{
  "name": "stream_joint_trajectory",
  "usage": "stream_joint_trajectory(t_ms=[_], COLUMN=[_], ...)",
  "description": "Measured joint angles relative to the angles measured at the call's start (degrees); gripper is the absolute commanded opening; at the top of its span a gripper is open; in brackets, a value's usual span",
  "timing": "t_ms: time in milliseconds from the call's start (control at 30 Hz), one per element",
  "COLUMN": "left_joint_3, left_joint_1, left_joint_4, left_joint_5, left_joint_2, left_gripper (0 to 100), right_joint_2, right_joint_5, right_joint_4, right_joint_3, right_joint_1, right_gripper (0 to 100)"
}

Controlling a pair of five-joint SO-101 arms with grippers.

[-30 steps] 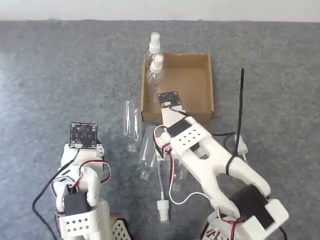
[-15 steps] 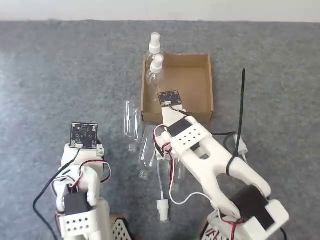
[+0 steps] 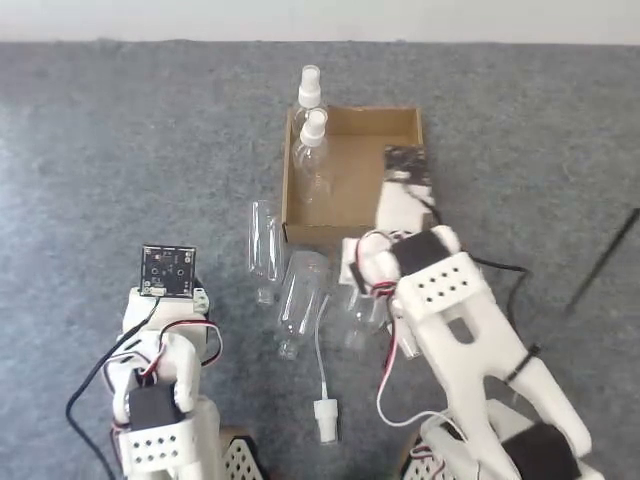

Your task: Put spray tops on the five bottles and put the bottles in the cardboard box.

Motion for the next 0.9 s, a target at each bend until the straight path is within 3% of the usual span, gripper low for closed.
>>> stream_joint_trajectory(t_ms=[400, 900], left_joint_3=[0.0, 0.0], left_joint_1=[0.0, 0.0], left_joint_4=[0.0, 0.0], left_joint_5=[-2.11, -2.46], left_joint_2=[0.0, 0.0], left_gripper=[3, 3], right_joint_2=[-11.87, -13.36], right_joint_5=[-7.47, -8.09], right_joint_4=[0.0, 0.0], right_joint_3=[9.49, 10.2], right_joint_1=[12.48, 34.81], right_gripper=[11.7, 11.7])
